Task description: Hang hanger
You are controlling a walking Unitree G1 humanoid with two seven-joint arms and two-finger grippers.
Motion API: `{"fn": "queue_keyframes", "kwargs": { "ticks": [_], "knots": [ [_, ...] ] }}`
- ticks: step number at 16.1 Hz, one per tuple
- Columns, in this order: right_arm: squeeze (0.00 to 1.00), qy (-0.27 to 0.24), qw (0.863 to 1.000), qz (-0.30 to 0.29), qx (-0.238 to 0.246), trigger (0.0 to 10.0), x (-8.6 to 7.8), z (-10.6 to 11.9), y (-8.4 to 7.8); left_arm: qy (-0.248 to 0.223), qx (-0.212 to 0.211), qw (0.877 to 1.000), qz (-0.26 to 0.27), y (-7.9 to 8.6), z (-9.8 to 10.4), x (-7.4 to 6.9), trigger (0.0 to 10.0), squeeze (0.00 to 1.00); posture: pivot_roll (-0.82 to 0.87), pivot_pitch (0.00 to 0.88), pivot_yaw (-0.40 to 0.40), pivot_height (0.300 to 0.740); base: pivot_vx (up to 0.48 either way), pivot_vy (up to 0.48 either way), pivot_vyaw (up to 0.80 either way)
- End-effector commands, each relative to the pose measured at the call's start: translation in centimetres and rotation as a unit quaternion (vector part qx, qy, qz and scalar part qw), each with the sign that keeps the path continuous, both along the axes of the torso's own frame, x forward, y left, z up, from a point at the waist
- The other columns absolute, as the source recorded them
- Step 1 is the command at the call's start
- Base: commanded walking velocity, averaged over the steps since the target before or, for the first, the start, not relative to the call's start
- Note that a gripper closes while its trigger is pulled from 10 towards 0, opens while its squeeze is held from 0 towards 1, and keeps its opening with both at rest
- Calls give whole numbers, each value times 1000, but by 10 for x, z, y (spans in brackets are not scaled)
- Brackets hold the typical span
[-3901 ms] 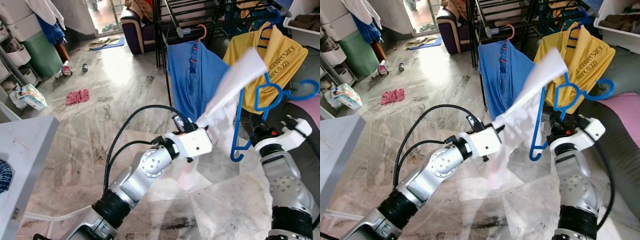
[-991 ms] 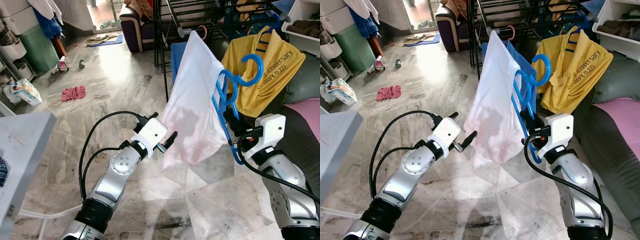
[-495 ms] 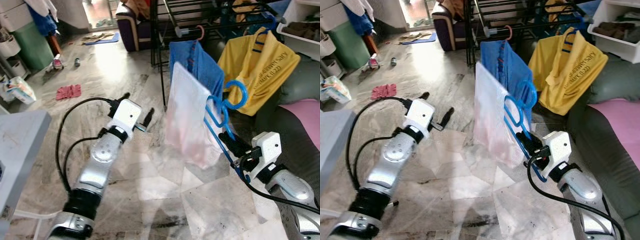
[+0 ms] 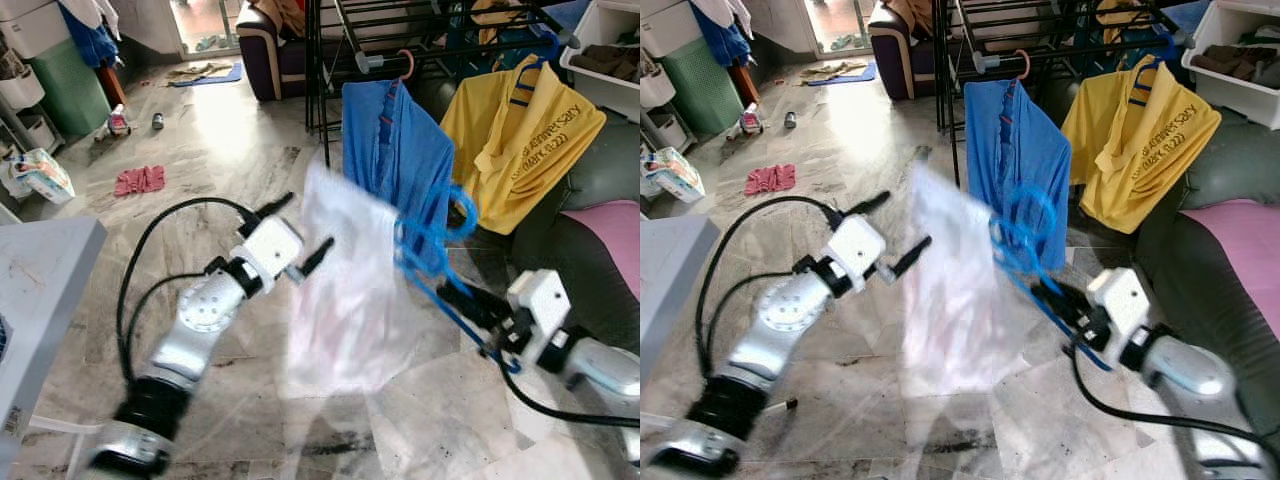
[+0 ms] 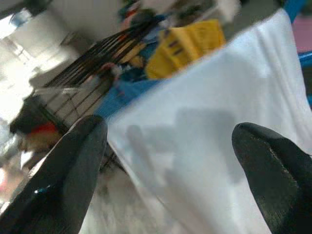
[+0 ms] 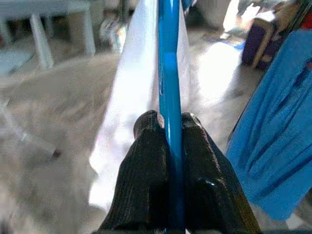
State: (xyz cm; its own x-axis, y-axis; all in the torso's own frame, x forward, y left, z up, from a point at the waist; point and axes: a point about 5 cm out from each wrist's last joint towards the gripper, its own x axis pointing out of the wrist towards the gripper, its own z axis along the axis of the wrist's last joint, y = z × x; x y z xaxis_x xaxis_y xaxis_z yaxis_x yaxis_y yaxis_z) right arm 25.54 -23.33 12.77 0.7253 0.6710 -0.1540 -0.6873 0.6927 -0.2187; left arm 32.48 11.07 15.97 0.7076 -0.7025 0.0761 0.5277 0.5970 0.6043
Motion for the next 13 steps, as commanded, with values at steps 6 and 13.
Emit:
{"fn": "queue_keyframes", "kwargs": {
  "ticks": [6,13],
  "knots": [
    [0,-5,997,59,-40,10000,-3,-1,-2,-17,93,994,-56,18,-3,2,10000,0,-39,38,49,740,0,0,0],
    [0,-6,996,80,-43,10000,-2,0,2,-8,113,991,-71,19,-13,0,10000,0,-35,36,46,740,0,0,0]
  ]
}}
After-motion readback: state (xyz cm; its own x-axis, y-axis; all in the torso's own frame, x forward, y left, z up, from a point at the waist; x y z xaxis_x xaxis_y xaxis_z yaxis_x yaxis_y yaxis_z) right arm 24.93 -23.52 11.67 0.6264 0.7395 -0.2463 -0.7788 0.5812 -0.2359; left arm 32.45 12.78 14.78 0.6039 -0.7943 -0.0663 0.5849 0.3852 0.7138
